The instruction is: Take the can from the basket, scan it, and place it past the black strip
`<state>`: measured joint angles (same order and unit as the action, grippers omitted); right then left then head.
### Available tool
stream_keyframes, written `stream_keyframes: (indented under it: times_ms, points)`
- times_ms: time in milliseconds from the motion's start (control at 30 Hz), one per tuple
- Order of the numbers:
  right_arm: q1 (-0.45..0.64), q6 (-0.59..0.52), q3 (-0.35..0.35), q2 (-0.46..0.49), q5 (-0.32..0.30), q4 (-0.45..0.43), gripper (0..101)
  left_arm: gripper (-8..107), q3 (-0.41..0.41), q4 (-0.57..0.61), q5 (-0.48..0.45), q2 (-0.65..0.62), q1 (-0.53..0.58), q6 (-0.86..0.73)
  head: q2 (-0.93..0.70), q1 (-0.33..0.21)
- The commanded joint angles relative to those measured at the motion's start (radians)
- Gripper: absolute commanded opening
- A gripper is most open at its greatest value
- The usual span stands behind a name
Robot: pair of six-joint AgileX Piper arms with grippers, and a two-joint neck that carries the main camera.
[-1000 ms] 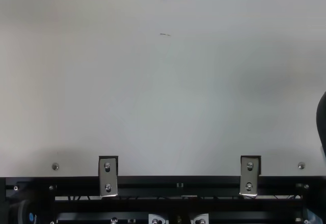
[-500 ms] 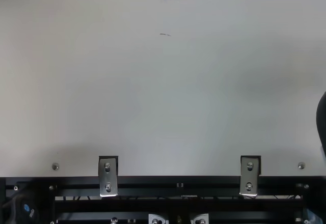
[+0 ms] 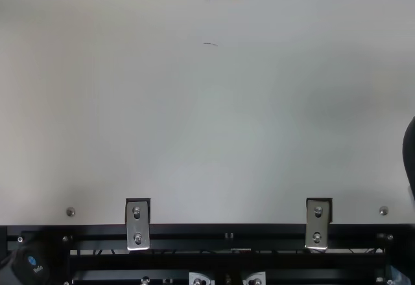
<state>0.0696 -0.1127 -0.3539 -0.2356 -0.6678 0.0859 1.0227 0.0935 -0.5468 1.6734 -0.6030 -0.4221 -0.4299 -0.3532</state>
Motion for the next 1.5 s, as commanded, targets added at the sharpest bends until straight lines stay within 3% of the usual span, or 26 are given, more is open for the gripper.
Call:
stream_keyframes:
  times_ms: [0, 567, 967, 1467]
  points:
    - [0.000, 0.000, 0.000, 0.000, 0.000, 0.000, 101, 90, 0.009, -0.029, 0.006, 0.070, 0.004, 0.019, -0.020, -0.040]
    - [0.000, 0.000, 0.000, 0.000, 0.000, 0.000, 101, 90, 0.125, -0.191, 0.065, 0.386, 0.051, 0.212, -0.020, -0.040]
    - [0.000, 0.000, 0.000, 0.000, 0.000, 0.000, 101, 90, 0.215, -0.196, 0.116, 0.542, 0.089, 0.344, -0.020, -0.040]
    - [0.000, 0.000, 0.000, 0.000, 0.000, 0.000, 101, 90, 0.255, -0.199, 0.180, 0.677, 0.087, 0.361, -0.020, -0.040]
